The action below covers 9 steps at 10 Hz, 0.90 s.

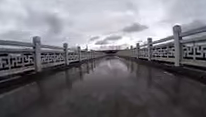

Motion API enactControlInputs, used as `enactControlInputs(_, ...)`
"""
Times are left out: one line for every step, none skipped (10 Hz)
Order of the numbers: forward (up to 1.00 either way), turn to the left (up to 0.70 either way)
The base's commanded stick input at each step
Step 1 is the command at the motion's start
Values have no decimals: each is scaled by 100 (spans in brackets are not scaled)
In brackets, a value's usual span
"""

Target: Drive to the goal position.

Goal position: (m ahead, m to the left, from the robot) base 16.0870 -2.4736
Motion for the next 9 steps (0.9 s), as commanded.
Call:
enactControlInputs(40,0)
enactControlInputs(40,0)
enactControlInputs(40,0)
enactControlInputs(39,0)
enactControlInputs(39,0)
enactControlInputs(39,0)
enactControlInputs(40,0)
enactControlInputs(39,0)
enactControlInputs(40,0)
